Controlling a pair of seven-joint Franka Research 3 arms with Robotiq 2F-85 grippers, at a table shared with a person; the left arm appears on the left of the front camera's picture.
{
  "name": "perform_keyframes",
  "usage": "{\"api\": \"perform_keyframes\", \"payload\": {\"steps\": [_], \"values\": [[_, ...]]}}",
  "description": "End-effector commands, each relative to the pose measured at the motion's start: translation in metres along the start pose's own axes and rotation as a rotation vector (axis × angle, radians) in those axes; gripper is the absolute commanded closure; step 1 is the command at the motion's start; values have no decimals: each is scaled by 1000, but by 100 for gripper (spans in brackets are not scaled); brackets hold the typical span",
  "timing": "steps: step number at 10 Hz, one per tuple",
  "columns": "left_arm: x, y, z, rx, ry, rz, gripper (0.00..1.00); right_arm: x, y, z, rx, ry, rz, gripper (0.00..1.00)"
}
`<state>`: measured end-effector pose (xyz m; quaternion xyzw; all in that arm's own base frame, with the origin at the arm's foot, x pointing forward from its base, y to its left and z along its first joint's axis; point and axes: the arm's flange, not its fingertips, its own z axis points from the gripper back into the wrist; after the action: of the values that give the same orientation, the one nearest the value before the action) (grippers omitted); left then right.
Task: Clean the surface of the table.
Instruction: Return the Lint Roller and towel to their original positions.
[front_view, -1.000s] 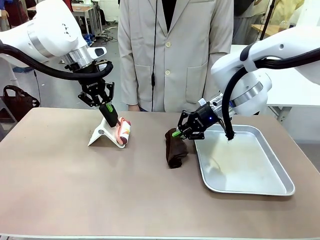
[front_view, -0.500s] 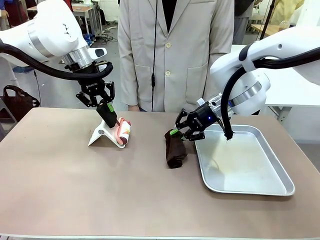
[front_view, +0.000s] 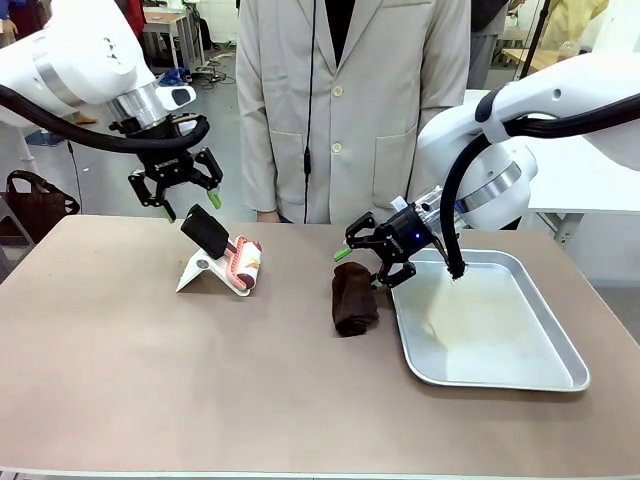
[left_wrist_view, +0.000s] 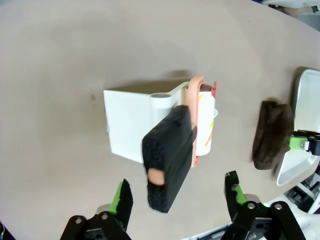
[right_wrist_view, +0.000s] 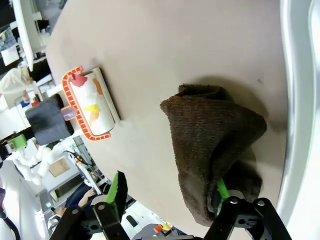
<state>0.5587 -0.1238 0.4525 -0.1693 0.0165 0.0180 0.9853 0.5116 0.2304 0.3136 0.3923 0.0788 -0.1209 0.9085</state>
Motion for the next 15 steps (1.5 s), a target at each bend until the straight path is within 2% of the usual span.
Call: {"api": "perform_keyframes", "payload": {"steps": [1, 5, 7, 9, 10, 11, 13, 14, 15], "values": [[-22, 11, 3, 9, -21, 28, 0, 1, 14, 1, -76, 1, 3, 0], [-92, 37, 33, -77, -126, -15, 0, -9, 60, 15, -434, -48, -25, 0], [-138, 58, 43, -172, -157, -97, 0, -24, 71, 33, -471, -22, -5, 0], [-181, 82, 47, -316, -128, -233, 0, -48, 57, 60, -334, 53, 57, 0], [-202, 96, 46, -398, -136, -296, 0, -63, 43, 76, -227, 93, 98, 0], [-218, 113, 45, -470, -163, -304, 0, -79, 25, 94, -142, 117, 145, 0], [-226, 156, 41, -654, -157, -316, 0, -109, -24, 133, 31, 151, 268, 0], [-217, 177, 41, -728, -160, -266, 0, -117, -51, 153, 121, 153, 325, 0], [-207, 196, 41, -804, -155, -290, 0, -122, -78, 173, 221, 145, 384, 0]]}}
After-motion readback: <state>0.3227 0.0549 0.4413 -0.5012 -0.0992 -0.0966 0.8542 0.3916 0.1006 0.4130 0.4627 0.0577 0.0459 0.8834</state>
